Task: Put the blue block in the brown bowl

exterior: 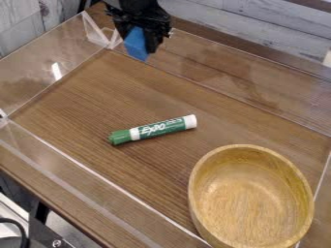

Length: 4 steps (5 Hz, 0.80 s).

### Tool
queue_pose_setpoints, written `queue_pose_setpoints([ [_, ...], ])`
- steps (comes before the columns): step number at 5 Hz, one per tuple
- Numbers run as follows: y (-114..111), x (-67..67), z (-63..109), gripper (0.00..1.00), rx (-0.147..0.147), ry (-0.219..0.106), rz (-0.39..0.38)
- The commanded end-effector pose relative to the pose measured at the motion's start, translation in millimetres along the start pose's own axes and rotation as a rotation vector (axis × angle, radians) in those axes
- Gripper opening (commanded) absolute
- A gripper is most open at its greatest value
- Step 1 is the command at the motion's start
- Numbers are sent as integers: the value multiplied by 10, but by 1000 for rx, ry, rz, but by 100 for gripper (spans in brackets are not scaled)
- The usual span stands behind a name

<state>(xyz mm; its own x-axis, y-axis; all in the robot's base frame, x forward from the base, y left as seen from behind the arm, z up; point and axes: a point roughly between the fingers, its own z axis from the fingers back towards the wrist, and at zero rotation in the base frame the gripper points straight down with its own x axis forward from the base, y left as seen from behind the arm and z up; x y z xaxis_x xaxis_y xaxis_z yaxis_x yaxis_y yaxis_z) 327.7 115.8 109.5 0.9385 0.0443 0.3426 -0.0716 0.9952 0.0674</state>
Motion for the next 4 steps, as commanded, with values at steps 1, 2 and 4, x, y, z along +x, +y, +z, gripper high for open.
queue_pose_setpoints([
  [1, 61, 137, 166, 0, 39, -84, -10],
  [2, 10, 81, 169, 0, 47, -88, -20],
  [4, -65, 133, 186, 0, 53, -127, -45],
])
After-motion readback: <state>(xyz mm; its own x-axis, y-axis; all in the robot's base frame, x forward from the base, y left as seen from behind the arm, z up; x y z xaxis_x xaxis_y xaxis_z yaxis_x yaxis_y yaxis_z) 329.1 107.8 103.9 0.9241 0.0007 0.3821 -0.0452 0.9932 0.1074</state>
